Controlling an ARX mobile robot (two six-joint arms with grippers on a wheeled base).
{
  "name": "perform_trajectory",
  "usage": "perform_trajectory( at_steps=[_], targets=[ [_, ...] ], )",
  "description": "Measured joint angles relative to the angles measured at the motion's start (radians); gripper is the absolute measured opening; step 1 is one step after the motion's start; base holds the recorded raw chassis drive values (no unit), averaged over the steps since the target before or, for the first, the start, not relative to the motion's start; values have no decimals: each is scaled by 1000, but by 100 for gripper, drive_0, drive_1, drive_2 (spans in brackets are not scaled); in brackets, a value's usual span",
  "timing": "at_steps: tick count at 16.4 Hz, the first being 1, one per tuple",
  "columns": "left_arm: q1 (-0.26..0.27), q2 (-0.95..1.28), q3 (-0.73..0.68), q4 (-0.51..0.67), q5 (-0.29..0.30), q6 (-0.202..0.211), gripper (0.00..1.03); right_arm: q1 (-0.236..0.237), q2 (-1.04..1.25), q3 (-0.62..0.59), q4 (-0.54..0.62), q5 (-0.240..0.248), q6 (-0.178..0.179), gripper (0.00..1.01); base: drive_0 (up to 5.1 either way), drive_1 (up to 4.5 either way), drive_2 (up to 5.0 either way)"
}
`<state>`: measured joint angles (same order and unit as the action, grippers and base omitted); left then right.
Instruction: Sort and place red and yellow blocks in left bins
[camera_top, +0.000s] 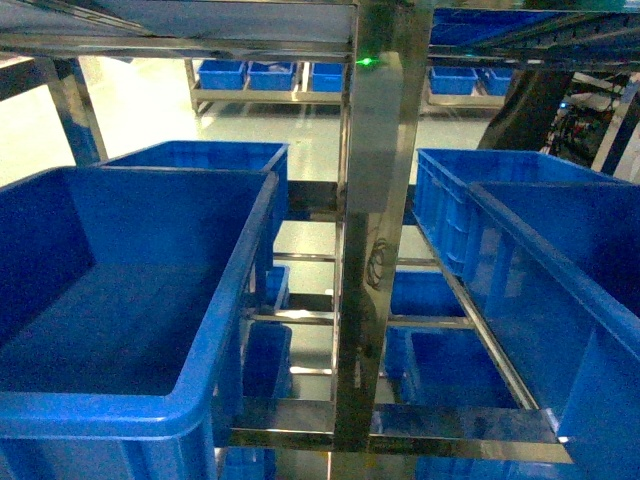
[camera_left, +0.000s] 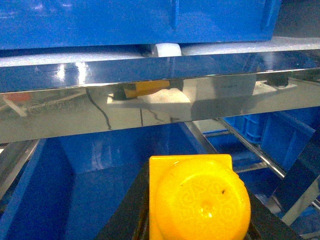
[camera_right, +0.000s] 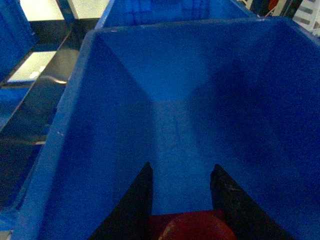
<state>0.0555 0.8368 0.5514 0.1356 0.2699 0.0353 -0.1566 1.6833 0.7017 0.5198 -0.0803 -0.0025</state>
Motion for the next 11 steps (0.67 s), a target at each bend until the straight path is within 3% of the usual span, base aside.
perform_trajectory(
  at_steps=[3,6,11],
  targets=[
    [0,0,0,1,0,0,27,3,65,-23,72,45,-26,28,0,0,0],
    [0,0,0,0,0,0,27,5,130,-23,111,91,-28,28,0,0,0],
    [0,0,0,0,0,0,27,9,137,-30,267,174,9,28,0,0,0]
  ],
)
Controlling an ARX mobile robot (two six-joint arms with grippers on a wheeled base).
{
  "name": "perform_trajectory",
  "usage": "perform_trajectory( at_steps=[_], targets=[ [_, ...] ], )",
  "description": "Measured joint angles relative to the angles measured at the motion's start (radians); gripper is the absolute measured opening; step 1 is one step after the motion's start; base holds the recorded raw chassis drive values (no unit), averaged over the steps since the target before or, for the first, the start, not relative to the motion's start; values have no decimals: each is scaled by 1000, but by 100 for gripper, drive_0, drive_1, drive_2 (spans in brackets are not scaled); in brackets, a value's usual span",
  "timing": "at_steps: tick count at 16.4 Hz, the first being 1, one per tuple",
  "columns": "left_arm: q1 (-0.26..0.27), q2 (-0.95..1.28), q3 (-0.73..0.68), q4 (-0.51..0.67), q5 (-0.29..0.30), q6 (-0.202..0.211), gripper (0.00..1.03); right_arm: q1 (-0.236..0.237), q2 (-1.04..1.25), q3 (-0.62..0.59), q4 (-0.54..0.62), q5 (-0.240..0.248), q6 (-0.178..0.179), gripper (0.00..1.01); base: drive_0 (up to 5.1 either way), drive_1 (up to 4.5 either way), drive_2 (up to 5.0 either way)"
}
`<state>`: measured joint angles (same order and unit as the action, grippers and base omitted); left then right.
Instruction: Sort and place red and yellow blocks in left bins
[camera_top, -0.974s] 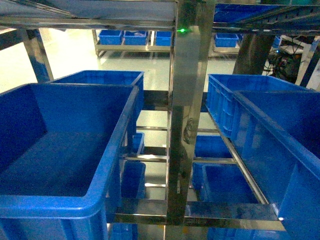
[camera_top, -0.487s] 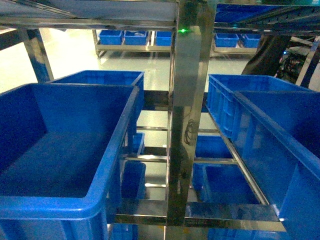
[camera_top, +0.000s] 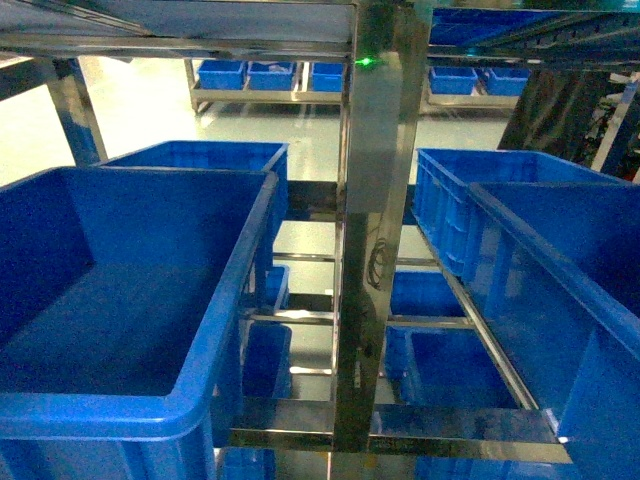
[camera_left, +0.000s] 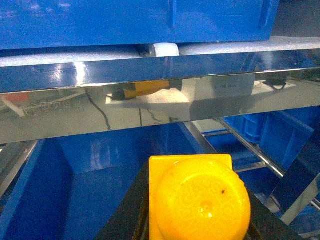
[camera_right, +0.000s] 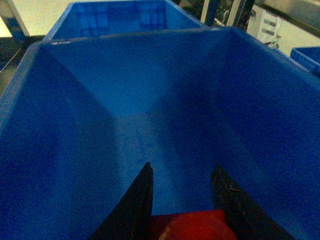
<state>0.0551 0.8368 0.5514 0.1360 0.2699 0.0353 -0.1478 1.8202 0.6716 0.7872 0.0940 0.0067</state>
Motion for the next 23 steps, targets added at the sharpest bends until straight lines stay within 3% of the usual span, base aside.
perform_trajectory(
  at_steps=[2,6,13,17,19,23],
  targets=[
    [0,0,0,0,0,0,27,13,5,0,-2,29,-9,28,0,0,0],
    [0,0,0,0,0,0,27,39,4,-2,-26,35,-11,30,0,0,0],
    [0,0,0,0,0,0,27,105,-3,-37,25,40,4,100,0,0,0],
    [0,0,0,0,0,0,27,166,-67,-156,85,35,0,98,0,0,0],
    [0,0,0,0,0,0,27,225,-156,-199,111,32,0,98,0,0,0],
    [0,0,0,0,0,0,27,340,-421,-321,12,47,30,98,0,0,0]
  ],
)
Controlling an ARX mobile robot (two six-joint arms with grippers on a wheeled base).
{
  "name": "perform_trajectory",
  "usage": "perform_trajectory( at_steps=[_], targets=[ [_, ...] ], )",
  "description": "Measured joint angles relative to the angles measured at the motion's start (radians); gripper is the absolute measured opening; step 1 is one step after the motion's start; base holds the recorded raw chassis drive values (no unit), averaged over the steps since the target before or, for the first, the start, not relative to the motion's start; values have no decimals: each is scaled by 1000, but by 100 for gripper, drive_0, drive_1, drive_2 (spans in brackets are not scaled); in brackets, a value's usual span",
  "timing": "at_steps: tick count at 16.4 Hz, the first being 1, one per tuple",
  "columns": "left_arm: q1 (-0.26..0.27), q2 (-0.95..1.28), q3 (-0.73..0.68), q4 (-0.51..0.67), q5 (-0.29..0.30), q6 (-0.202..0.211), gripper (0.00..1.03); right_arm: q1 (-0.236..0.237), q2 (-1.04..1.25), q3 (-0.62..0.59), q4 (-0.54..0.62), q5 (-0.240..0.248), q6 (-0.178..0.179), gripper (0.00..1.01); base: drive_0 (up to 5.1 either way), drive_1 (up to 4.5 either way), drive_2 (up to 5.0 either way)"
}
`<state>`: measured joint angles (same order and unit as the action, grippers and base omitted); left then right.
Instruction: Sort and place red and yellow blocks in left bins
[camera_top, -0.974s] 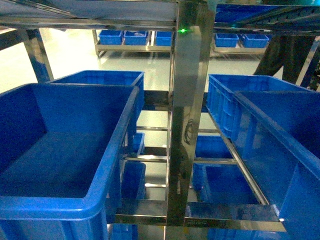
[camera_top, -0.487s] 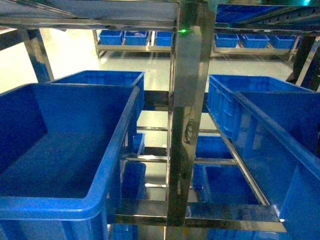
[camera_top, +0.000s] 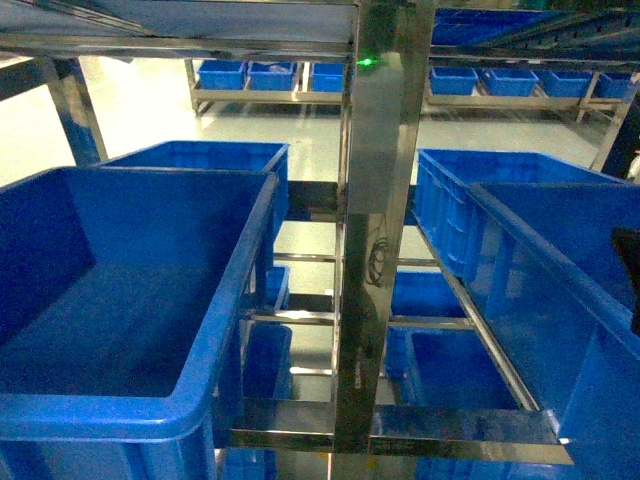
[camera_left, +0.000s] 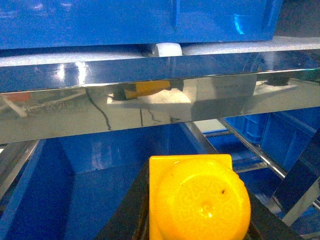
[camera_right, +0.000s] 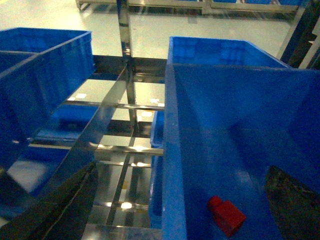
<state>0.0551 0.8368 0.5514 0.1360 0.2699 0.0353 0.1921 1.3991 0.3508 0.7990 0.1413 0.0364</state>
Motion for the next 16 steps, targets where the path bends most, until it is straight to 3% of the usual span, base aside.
perform_trajectory(
  at_steps=[2,3,4,6,7,8,9,12,16],
  targets=[
    [0,0,0,0,0,0,27,68,-250,-79,-147,55,24,98,0,0,0],
    [0,0,0,0,0,0,27,84,-410,-114,-265,82,43,98,0,0,0],
    [0,0,0,0,0,0,27,69,-568,-134,-390,114,58,98,0,0,0],
    [1,0,0,0,0,0,27,-32,-846,-137,-615,94,82,98,0,0,0],
    [1,0,0,0,0,0,27,-69,-920,-137,-673,77,82,98,0,0,0],
    [1,0,0,0,0,0,27,-136,-1012,-133,-737,22,81,98,0,0,0],
    [1,0,0,0,0,0,27,-180,-1033,-133,-712,-28,74,98,0,0,0],
    [1,0,0,0,0,0,27,-248,-960,-131,-660,-122,51,98,0,0,0],
    [1,0,0,0,0,0,27,-265,-943,-132,-652,-138,48,98,0,0,0]
  ],
)
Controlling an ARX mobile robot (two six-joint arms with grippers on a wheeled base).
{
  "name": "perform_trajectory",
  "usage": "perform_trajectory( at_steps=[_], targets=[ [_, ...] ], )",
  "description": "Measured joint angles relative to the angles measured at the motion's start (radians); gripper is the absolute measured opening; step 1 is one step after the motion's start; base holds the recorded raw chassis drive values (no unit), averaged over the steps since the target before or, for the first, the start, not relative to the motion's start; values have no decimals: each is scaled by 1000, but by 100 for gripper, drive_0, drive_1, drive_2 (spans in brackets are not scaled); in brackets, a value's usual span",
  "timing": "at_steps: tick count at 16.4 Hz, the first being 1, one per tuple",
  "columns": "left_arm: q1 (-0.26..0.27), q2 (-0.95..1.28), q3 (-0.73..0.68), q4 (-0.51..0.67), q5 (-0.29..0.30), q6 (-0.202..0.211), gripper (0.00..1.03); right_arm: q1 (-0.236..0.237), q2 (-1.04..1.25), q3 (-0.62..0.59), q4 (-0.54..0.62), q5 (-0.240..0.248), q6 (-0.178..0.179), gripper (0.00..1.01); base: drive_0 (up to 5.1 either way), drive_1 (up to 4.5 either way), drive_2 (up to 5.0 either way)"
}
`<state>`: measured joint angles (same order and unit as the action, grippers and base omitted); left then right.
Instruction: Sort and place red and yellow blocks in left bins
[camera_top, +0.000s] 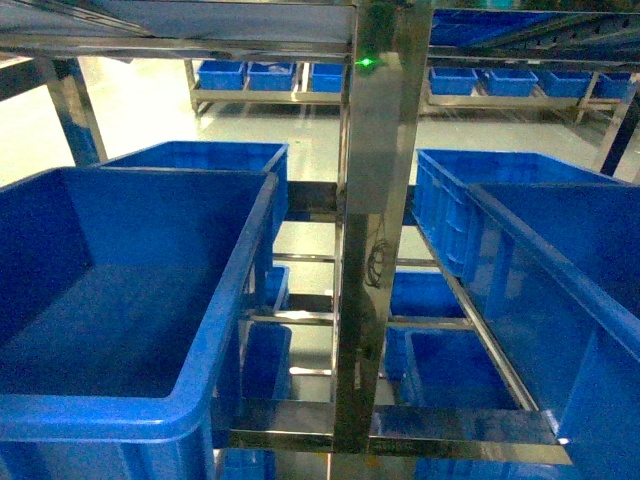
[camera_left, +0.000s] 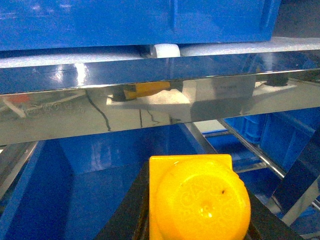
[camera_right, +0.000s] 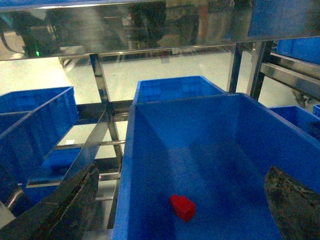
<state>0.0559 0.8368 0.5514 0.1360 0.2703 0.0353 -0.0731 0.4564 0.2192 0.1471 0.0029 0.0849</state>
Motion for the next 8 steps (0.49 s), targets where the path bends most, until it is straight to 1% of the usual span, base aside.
perform_trajectory(
  at_steps=[8],
  targets=[
    [0,0,0,0,0,0,27,0,0,0,1,0,0,98,0,0,0]
  ],
)
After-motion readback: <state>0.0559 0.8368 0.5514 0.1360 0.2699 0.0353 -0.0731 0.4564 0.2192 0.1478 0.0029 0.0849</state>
